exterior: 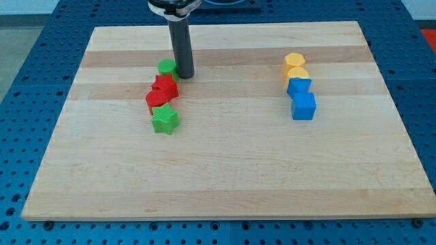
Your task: Move the green star slightly left
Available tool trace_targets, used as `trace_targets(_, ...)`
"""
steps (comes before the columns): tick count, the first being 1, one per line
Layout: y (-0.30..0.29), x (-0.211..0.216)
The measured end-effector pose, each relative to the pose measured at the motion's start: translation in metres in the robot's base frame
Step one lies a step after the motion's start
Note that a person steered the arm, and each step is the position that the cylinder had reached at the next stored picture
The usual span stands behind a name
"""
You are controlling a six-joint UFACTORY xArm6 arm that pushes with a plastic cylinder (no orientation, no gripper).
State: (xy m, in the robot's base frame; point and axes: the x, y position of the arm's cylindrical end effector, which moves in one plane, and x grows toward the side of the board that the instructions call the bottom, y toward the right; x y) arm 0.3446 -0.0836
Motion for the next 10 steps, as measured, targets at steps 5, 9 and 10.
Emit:
trace_targets(5, 0.019, 0.028)
trace_targets(9, 0.019, 0.100)
trace_targets(10, 0.018, 0.101)
